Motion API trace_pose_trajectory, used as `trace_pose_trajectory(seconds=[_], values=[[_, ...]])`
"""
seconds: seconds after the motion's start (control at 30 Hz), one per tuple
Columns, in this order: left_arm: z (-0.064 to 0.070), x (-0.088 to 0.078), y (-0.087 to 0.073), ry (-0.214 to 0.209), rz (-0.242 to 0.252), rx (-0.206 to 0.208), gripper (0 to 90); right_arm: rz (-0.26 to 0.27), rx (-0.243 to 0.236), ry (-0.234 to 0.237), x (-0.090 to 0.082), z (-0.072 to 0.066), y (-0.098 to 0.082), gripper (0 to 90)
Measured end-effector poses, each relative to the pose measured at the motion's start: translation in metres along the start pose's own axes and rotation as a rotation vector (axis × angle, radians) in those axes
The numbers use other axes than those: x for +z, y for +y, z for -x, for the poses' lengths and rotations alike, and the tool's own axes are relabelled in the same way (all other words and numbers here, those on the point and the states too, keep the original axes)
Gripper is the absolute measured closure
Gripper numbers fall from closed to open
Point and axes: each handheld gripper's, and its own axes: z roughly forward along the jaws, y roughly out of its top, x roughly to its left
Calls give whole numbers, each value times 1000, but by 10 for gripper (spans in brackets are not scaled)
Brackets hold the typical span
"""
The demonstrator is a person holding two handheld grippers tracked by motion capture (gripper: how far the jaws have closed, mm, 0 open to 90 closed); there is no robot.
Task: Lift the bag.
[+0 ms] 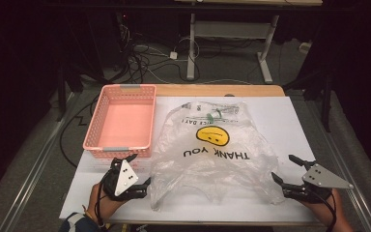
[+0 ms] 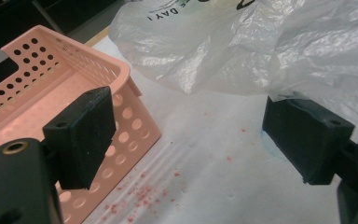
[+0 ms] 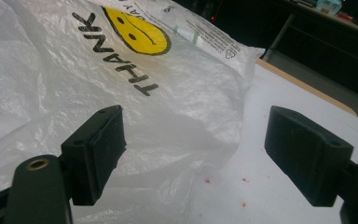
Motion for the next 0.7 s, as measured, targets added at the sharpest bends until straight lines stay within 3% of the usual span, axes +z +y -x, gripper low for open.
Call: trace_pose_trajectory(seconds=[0.7], values=[[-2,4,1,0,-7,4,167,-7,-15,1,2,0,-1,207]])
